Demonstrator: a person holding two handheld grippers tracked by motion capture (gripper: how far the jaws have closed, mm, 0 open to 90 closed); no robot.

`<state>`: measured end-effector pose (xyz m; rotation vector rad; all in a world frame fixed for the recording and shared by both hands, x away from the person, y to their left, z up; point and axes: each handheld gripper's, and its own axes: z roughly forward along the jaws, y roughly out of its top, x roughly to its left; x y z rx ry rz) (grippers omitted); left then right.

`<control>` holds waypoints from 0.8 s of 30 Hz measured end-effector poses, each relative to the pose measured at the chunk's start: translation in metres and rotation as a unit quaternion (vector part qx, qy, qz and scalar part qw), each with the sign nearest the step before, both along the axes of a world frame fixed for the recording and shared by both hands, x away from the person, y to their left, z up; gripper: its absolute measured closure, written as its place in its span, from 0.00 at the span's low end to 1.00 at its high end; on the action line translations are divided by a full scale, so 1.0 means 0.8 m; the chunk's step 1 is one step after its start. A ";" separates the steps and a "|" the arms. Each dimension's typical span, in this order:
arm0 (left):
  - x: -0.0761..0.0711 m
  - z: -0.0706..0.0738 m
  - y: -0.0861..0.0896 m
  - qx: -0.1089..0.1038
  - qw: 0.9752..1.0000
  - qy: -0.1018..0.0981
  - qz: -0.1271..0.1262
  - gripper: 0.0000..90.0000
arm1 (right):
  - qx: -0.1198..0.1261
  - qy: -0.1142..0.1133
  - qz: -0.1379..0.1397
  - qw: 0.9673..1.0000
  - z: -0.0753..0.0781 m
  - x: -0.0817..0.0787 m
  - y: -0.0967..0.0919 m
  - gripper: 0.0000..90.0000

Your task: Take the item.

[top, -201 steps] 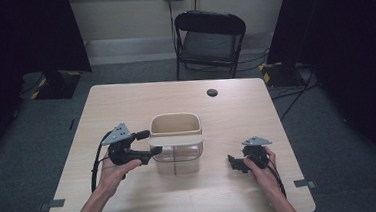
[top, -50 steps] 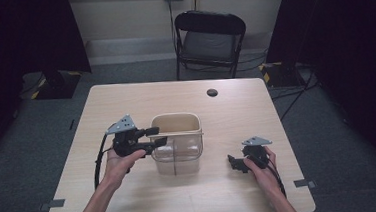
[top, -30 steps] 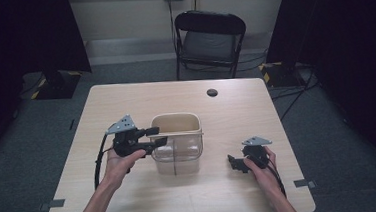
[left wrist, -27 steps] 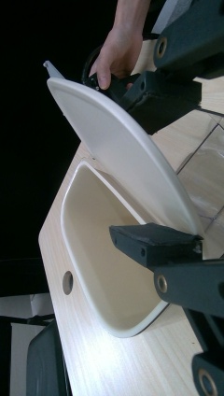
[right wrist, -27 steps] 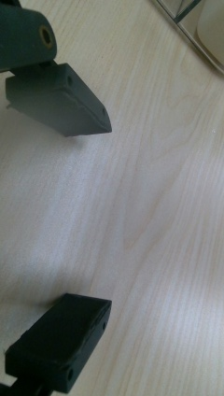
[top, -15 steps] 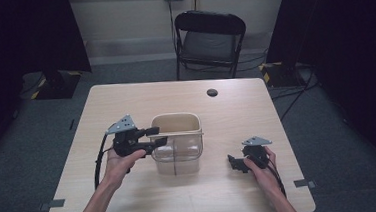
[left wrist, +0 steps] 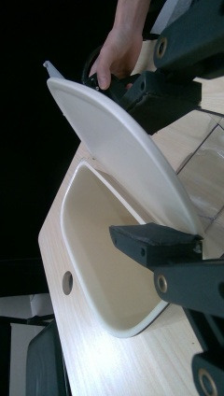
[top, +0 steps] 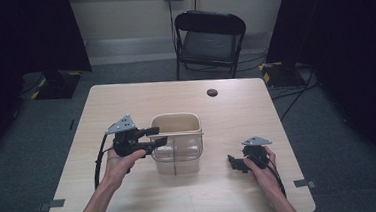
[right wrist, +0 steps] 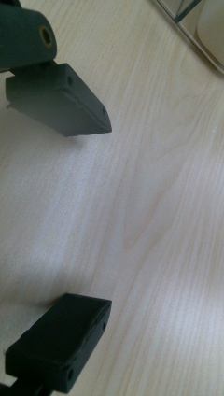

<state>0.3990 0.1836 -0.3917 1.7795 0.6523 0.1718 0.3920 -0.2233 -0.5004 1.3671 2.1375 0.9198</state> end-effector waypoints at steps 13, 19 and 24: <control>0.000 0.000 0.000 -0.001 1.000 0.001 0.001 0.48 | 0.000 0.000 0.000 1.000 0.000 0.000 0.000 0.14; 0.000 0.000 0.000 0.000 1.000 0.000 0.000 0.48 | 0.000 0.000 0.000 1.000 0.000 0.000 0.000 0.14; 0.000 0.000 0.000 -0.001 1.000 0.000 0.001 0.48 | 0.000 0.000 0.000 1.000 0.000 0.000 0.000 0.14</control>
